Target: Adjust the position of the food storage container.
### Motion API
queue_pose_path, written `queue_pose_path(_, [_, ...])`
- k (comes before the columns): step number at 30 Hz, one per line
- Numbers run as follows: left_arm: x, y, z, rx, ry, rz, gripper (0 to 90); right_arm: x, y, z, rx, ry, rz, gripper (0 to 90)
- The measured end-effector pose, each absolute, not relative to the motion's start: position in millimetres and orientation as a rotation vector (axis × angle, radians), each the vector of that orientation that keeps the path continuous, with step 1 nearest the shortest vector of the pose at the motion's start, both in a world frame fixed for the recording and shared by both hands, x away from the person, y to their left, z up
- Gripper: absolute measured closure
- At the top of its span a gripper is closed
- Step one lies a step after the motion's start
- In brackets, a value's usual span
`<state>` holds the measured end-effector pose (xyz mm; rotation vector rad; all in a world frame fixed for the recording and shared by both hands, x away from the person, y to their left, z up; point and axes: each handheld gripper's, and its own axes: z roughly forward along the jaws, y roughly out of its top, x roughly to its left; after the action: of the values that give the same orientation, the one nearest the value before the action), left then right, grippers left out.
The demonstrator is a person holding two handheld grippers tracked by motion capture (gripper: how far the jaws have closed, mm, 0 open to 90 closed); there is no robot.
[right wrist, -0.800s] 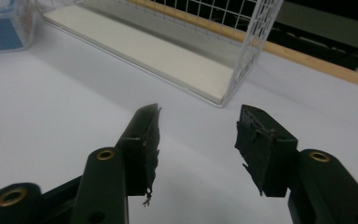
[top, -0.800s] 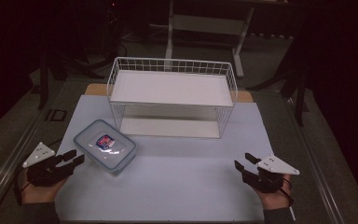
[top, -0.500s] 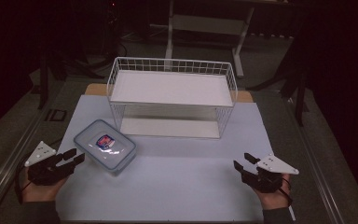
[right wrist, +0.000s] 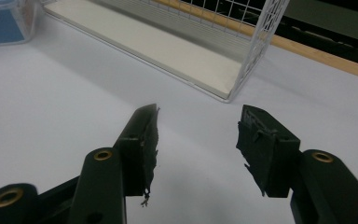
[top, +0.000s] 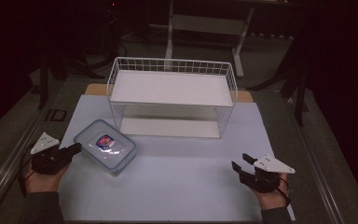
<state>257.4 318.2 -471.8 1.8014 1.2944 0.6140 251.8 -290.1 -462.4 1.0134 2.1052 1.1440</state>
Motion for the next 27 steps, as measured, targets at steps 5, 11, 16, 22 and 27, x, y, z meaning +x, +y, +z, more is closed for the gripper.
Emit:
queue_pose_path(5, [263, 321, -470, 1.780, 1.326, 0.694, 90.0, 251, -289, -463, 1.011, 2.108, 1.134, 47.0])
queue_pose_path(11, [282, 329, -480, 1.780, 1.388, 0.710, 90.0, 252, -290, -463, 1.017, 2.110, 1.131, 47.1])
queue_pose_path(16, [297, 334, -484, 1.773, 1.409, 0.728, 90.0, 252, -289, -464, 1.013, 2.116, 1.123, 47.3])
queue_pose_path(22, [307, 344, -490, 1.732, 1.458, 0.713, 90.0, 252, -290, -464, 1.015, 2.115, 1.126, 47.5])
queue_pose_path(27, [310, 347, -493, 1.723, 1.452, 0.697, 89.9, 252, -290, -464, 1.016, 2.119, 1.125, 47.7])
